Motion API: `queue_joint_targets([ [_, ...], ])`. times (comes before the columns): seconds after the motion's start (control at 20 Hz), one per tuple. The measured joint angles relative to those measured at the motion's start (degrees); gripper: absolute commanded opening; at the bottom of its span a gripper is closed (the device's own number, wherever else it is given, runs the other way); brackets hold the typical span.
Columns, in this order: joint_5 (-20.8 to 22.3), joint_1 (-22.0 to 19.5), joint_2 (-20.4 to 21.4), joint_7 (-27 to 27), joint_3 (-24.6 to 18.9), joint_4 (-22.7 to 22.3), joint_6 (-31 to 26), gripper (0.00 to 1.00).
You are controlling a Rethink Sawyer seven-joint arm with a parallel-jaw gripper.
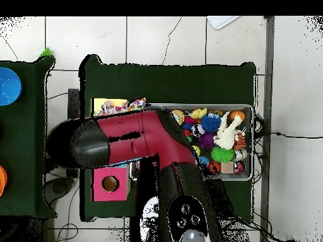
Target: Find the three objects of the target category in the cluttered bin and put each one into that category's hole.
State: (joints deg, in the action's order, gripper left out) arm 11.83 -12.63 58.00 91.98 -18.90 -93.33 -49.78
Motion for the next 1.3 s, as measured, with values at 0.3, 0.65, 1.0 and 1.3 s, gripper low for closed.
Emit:
queue_joint_targets([
  [0.3,-1.1,1.9,-1.9,0.1,1.0,2.6,0.0,0.00],
  [0.65,-2.0,3.1,-4.0,0.1,2.4,5.1,0.0,0.00],
  [1.0,-3.3,4.0,-6.2,0.1,3.5,6.9,0.6,0.00],
  [1.3,-4.7,4.9,-7.6,0.1,4.2,6.9,2.6,0.00],
])
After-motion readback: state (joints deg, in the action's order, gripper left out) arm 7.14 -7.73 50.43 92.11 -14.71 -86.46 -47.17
